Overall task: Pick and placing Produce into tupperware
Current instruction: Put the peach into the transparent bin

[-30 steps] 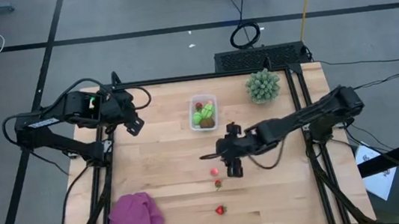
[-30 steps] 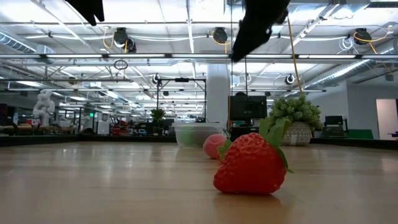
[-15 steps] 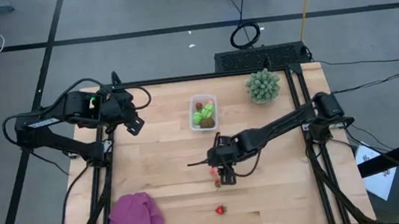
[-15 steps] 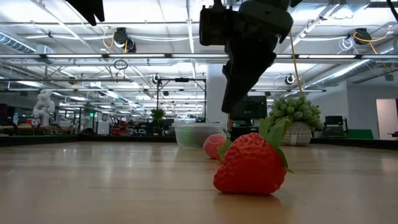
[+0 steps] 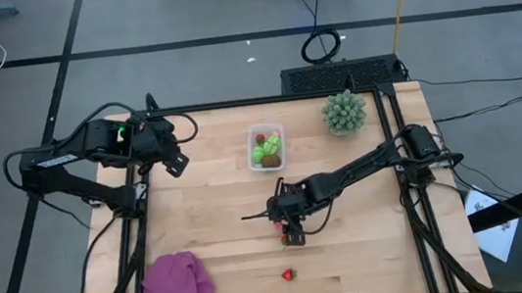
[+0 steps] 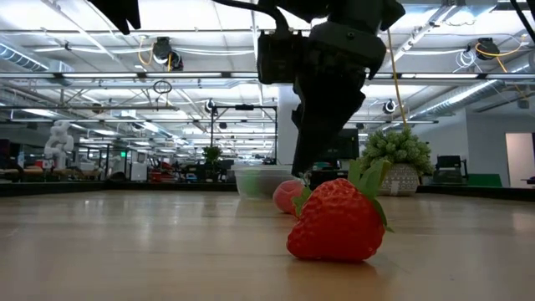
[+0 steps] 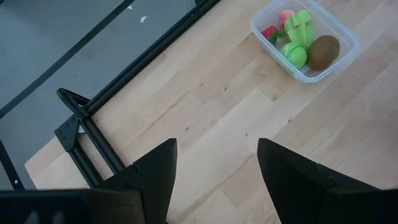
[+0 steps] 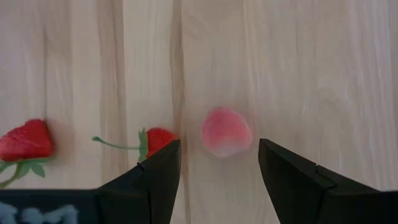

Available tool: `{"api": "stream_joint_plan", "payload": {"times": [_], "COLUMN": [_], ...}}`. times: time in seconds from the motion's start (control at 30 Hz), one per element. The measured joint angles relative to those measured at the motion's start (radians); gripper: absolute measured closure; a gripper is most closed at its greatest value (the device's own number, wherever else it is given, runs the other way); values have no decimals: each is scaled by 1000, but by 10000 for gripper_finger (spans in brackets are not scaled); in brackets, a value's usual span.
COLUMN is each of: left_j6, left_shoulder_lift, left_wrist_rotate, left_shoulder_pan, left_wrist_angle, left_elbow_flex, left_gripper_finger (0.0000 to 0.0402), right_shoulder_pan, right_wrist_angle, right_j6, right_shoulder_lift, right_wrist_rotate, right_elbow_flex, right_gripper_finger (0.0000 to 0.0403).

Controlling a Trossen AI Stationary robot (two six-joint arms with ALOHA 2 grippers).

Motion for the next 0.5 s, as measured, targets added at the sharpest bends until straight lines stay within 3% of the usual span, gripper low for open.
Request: {"api": "stream_joint_plan", "payload": {"times": [0.5], "left_j6": [4], "left_shoulder_lift": [0], "left_wrist_rotate": [0], "left_shoulder_pan": [0], "left_wrist_angle": [0], "left_elbow_flex": [0], "left_gripper_finger": [174], "right_shoulder_pan": [-2], "right_wrist_angle": [37], "right_j6": [-3], "right_shoulder_lift": [4], "right_wrist_rotate": [0], "right_elbow_flex": [0], "right_gripper_finger": [200]}}
